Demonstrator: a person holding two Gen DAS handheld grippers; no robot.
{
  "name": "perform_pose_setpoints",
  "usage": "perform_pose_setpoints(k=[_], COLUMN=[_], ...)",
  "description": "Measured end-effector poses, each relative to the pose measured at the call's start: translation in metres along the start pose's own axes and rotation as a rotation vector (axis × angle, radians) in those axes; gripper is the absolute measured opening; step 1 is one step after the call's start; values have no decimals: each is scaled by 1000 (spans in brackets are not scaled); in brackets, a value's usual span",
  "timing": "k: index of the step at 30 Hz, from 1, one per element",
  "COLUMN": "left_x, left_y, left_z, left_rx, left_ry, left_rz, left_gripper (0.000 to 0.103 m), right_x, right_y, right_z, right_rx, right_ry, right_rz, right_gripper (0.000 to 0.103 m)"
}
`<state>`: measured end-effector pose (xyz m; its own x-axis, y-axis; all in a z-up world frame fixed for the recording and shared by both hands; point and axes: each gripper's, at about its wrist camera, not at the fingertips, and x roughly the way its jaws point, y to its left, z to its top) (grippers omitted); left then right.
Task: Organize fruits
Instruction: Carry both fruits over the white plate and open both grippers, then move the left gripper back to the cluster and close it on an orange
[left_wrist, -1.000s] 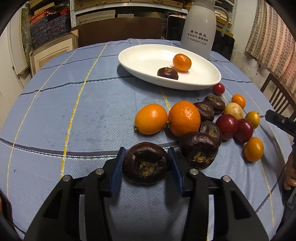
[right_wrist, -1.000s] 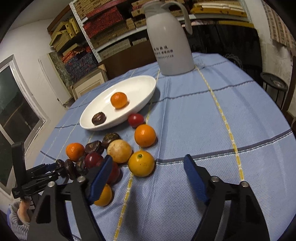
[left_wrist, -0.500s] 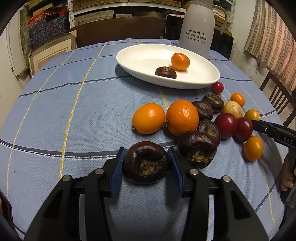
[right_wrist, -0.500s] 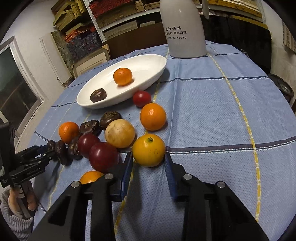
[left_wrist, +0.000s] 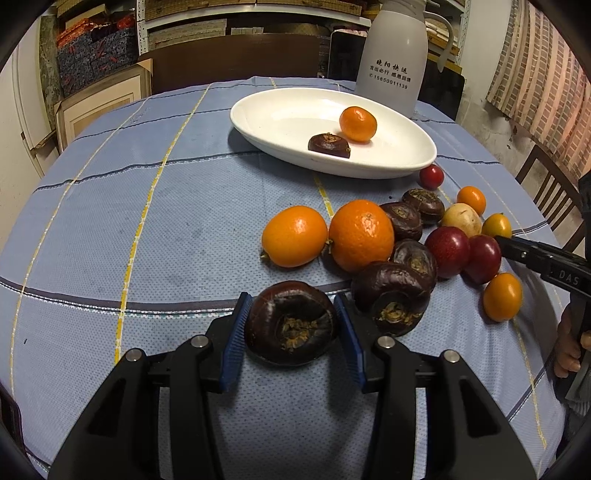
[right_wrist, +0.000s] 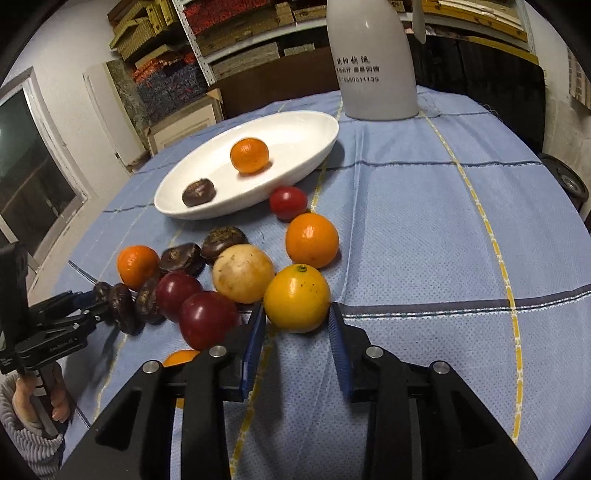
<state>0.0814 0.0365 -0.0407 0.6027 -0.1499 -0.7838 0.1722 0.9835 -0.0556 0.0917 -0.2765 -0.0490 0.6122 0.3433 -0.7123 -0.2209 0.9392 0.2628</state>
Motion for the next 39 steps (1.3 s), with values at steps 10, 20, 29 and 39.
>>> perform_pose_setpoints(k=[10, 20, 29, 39], left_x=[-26, 47, 70, 24], left_y=[2, -5, 2, 20], left_z=[56, 148, 155, 106], left_rx=[-7, -38, -54, -126], left_ry=[-100, -77, -79, -137], left_rz=[-32, -44, -36, -20], left_gripper=[45, 44, 72, 91], right_x=[-36, 29, 60, 8], right_y=[9, 37, 36, 5], right_z=[40, 117, 117, 83], right_rx=[-17, -22, -21, 48], right_ry=[-75, -60, -81, -183], right_rz=[54, 34, 2, -29], right_gripper=[35, 35, 58, 83])
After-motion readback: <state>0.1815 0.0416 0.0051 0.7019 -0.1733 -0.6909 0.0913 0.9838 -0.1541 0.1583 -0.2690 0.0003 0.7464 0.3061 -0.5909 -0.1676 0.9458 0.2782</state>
